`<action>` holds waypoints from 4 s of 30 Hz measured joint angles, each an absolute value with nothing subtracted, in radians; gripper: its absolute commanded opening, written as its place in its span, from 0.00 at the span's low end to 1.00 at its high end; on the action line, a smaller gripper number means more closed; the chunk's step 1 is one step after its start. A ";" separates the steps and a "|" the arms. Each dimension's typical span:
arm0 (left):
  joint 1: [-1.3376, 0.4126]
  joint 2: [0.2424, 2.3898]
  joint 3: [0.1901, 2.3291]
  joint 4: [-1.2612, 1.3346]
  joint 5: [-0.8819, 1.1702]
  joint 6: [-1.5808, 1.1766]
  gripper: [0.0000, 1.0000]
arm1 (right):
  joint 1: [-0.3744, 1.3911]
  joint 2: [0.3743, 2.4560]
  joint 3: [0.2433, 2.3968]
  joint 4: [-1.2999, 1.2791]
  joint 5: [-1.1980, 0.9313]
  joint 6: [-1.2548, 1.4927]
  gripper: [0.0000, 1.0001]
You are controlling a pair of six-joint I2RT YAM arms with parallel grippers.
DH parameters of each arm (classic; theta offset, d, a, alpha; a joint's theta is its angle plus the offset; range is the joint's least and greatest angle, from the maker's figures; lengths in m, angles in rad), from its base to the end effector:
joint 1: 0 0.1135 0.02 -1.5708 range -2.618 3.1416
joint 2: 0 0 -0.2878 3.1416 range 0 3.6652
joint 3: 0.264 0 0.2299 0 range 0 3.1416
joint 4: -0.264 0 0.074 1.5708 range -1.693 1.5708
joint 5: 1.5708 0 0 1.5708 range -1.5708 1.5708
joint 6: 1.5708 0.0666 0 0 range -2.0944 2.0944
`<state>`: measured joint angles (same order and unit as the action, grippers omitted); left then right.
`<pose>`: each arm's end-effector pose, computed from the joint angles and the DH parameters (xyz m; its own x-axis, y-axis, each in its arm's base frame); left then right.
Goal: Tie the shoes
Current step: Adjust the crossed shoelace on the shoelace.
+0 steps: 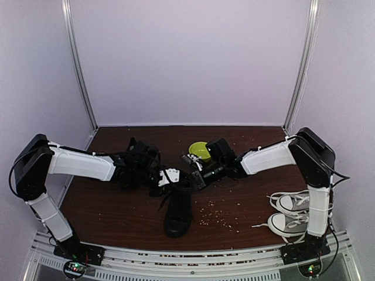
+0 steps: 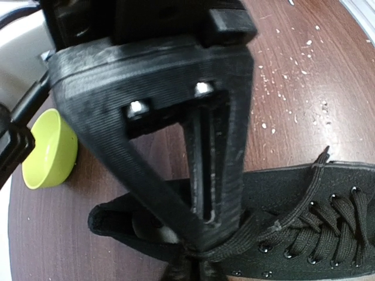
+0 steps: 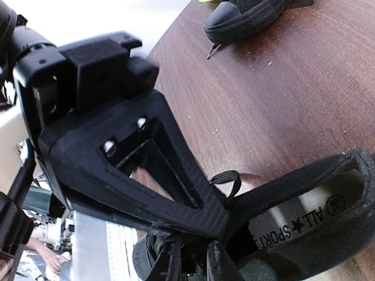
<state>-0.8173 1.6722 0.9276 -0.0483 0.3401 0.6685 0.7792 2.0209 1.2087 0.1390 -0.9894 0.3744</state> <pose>0.2226 -0.2697 0.1961 0.1429 0.7017 -0.6980 0.9673 0.0502 0.2485 0.2653 0.3403 0.1839 -0.7240 -0.4328 -0.5371 -0.6296 0.0966 0.7709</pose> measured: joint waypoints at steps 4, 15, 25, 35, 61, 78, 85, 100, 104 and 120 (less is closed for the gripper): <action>-0.818 1.672 0.923 -0.047 0.348 0.663 0.04 | 0.779 2.033 1.206 0.167 -1.000 0.403 0.17; -0.818 1.685 0.912 -0.039 0.360 0.630 0.00 | 0.781 2.047 1.209 0.162 -0.999 0.415 0.19; -0.818 1.687 0.884 0.014 0.345 0.589 0.00 | 0.784 2.055 1.228 0.106 -0.994 0.388 0.00; -0.821 1.686 0.877 0.048 0.339 0.591 0.00 | 0.773 2.030 1.216 0.098 -0.968 0.372 0.00; -0.822 1.642 0.924 -0.047 0.337 0.713 0.33 | 0.772 1.995 1.228 -0.023 -0.961 0.288 0.00; -0.840 1.688 0.963 -0.102 0.343 0.776 0.00 | 0.768 1.993 1.264 -0.089 -0.958 0.251 0.00; -0.840 1.660 0.905 -0.097 0.335 0.775 0.00 | 0.748 1.980 1.264 -0.101 -0.937 0.238 0.00; -0.840 1.660 0.878 0.039 0.302 0.665 0.00 | 0.752 1.983 1.263 -0.057 -0.974 0.276 0.12; -0.840 1.660 0.876 0.056 0.303 0.634 0.00 | 0.754 1.982 1.245 0.018 -1.002 0.307 0.21; -0.840 1.652 0.829 0.114 0.317 0.533 0.00 | 0.762 1.982 1.138 0.228 -1.002 0.428 0.25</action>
